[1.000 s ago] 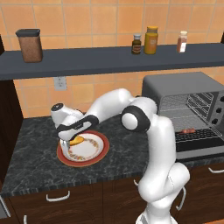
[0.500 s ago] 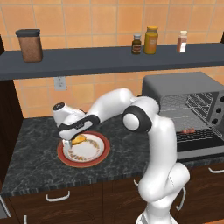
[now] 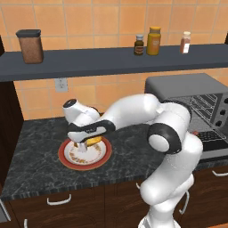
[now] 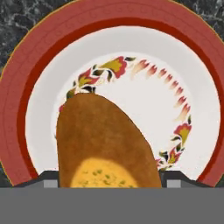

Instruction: Pick up the kebab skewer and baguette bread, and place them inside the toaster oven. Close the toaster oven door and start by setting the timer.

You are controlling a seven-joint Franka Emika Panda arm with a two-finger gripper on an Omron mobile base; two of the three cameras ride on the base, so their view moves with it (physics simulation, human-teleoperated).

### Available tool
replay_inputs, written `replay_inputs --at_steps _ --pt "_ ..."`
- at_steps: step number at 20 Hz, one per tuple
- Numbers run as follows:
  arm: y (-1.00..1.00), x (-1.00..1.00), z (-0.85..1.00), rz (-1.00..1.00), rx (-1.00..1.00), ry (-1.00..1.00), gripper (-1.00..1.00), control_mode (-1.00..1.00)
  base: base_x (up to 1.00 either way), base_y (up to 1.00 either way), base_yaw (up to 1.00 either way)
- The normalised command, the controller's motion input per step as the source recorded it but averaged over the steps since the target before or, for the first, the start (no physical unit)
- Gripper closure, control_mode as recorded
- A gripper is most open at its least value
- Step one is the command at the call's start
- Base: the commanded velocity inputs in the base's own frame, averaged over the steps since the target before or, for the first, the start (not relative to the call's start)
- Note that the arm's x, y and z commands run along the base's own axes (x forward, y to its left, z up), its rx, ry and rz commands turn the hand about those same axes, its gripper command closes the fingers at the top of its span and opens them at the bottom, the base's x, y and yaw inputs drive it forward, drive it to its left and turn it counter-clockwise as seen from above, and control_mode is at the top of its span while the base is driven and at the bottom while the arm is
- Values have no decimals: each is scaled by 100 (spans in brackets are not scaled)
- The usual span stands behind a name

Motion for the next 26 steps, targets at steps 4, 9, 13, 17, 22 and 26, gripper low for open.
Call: replay_inputs --at_steps 4,9,13,17,22,26 --pt "-98 -98 55 -6 2 0 100 -100 0 0 0" --pt "-100 -77 63 -19 5 0 100 -100 0 0 0" --pt "-100 -55 52 -26 4 0 100 -100 0 0 0" --pt "-100 -41 39 -29 4 0 100 -100 0 0 0" --pt "-100 -6 24 -26 1 0 100 -100 0 0 0" --pt "-100 0 22 -27 1 0 100 -100 0 0 0"
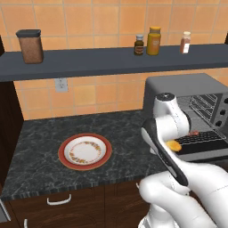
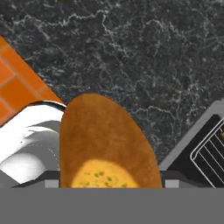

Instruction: Pick up the kebab skewer and baguette bread, and place them inside the toaster oven. Close the toaster oven door and start by setting the timer.

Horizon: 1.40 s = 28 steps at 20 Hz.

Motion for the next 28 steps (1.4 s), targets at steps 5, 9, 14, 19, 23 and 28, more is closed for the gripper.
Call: replay_inputs --at_steps 5,9,14,19,23,28 --pt "-100 14 20 -19 5 0 100 -100 0 0 0" --pt "-100 14 24 -10 13 0 100 -100 0 0 0" --pt "-100 12 13 -3 18 0 100 -100 0 0 0" --pt "-92 37 3 5 20 -1 100 -100 0 0 0" --pt "-38 73 0 10 16 -2 100 -100 0 0 0" --pt "-22 61 0 3 4 0 100 -100 0 0 0"
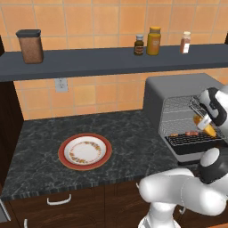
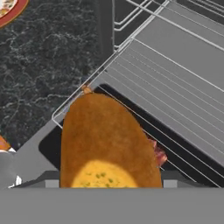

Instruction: Pick up the kebab skewer and baguette bread, and place them inside the toaster oven. Close the toaster oven door and start by setting the timer.

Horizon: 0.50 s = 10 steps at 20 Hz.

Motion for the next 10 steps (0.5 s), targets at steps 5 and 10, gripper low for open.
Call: replay_inputs --at_steps 5,10 --pt "-43 27 -2 0 0 0 100 -100 0 0 0" --pt "-17 13 -24 0 2 0 100 -100 0 0 0"
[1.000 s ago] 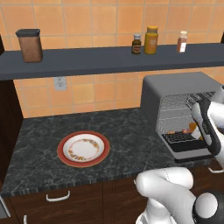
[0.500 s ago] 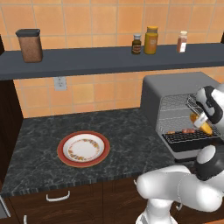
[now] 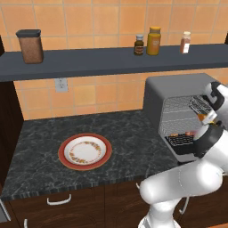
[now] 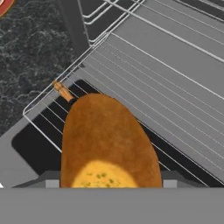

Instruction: Pick up the kebab skewer and baguette bread, and place them inside the toaster oven. Close the toaster oven door and start by setting the timer.

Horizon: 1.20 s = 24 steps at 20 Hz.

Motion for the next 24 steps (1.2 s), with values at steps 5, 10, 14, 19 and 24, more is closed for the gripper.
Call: replay_inputs --at_steps 5,10,14,19,24 --pt "-38 6 -25 0 2 0 100 -100 0 0 0" --pt "-19 15 -11 0 2 0 100 -100 0 0 0" --pt "0 22 -4 0 3 -1 100 -100 0 0 0" --pt "0 13 -8 0 4 0 100 -100 0 0 0" --pt "0 9 -6 0 3 0 100 -100 0 0 0"
